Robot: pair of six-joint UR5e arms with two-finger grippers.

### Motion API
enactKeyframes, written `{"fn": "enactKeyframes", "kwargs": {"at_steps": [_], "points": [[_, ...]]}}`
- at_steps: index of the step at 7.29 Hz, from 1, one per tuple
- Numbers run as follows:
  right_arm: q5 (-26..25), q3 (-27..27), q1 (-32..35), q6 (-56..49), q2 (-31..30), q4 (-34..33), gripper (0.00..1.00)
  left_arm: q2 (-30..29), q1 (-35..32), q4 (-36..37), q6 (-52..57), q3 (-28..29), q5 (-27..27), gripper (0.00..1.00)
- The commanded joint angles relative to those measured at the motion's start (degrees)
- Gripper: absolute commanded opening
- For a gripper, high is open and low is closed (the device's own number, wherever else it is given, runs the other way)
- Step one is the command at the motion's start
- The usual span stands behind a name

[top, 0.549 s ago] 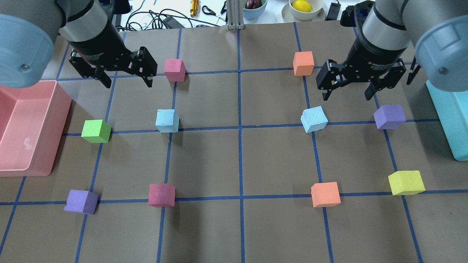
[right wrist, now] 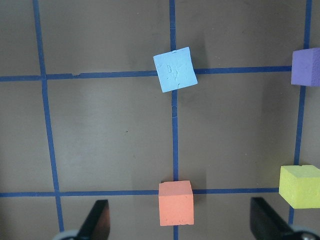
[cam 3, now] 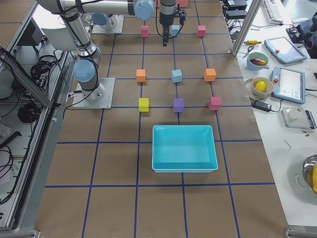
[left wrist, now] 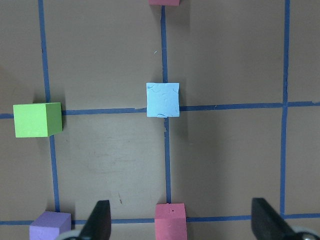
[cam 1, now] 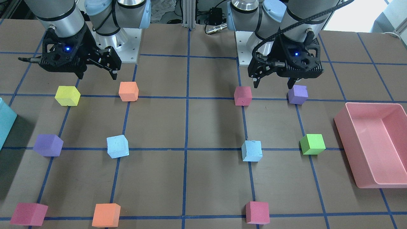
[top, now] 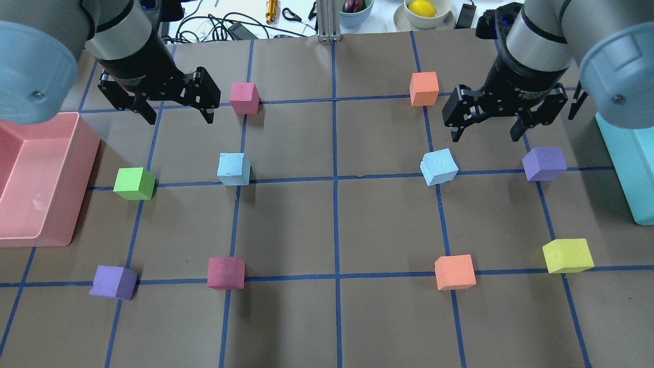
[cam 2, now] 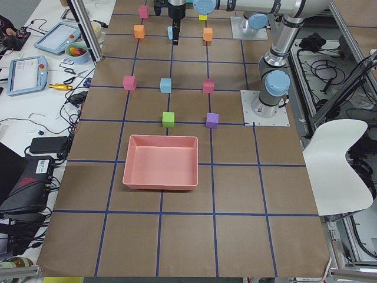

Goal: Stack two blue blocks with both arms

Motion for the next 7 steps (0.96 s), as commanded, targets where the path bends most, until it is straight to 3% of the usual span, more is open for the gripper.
{"fn": "enactKeyframes", "kwargs": {"at_steps": [1,7], "points": [[0.29,0.1,0.0,-0.11,0.03,-0.01,1.0,0.11,0.03,-0.06,0.0,0.0,0.01,1.0],[-0.77,0.53,-0.61,-0.2,1.09,-0.1,1.0,-1.55,0.12,1.07,-0.25,-0.79,-0.42,1.0]]}}
